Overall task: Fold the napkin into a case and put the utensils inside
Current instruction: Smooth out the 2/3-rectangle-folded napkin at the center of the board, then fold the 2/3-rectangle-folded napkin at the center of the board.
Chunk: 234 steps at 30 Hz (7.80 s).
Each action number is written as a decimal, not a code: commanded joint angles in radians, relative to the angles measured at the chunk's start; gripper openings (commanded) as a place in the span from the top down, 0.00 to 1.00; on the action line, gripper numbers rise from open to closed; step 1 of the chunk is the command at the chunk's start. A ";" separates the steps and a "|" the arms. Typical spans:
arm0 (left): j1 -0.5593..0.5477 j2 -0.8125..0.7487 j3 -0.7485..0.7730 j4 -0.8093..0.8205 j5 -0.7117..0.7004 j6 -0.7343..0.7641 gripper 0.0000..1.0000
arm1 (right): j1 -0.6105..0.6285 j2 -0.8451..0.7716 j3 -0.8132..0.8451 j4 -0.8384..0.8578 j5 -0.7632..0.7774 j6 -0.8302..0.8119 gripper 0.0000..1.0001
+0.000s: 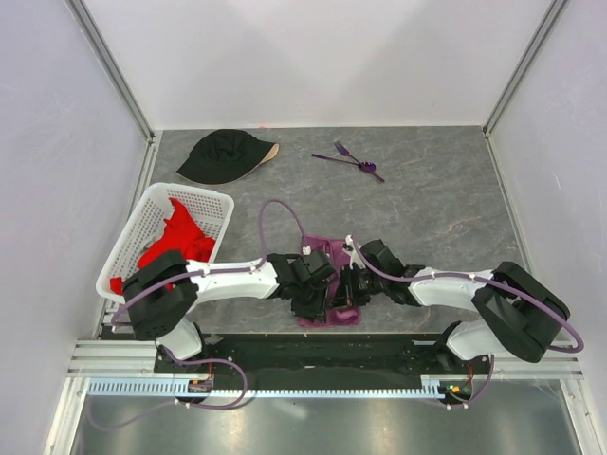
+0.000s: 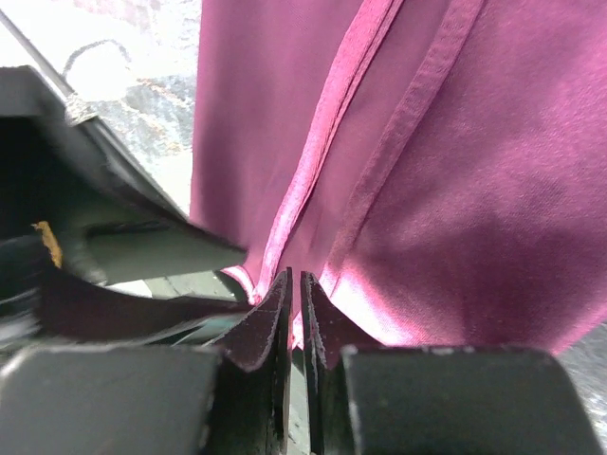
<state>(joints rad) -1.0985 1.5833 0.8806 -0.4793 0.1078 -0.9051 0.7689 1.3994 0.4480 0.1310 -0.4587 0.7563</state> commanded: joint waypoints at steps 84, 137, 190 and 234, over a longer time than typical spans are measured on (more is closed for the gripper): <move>0.012 -0.017 0.146 0.070 -0.066 0.094 0.62 | -0.295 -0.166 0.090 -0.366 0.106 -0.138 0.46; -0.219 0.169 0.417 -0.190 -0.361 0.002 0.98 | -0.424 -0.037 0.069 -0.093 -0.159 -0.069 0.17; 0.266 0.221 0.139 0.238 -0.086 0.069 0.92 | -0.206 0.016 0.167 -0.026 -0.024 0.024 1.00; 0.322 0.112 -0.057 0.329 0.041 0.015 0.93 | -0.043 0.220 0.219 0.137 0.107 0.169 1.00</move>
<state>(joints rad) -0.7681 1.6840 0.8570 -0.1757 0.1547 -0.8673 0.7158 1.5696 0.6395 0.1963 -0.3805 0.8867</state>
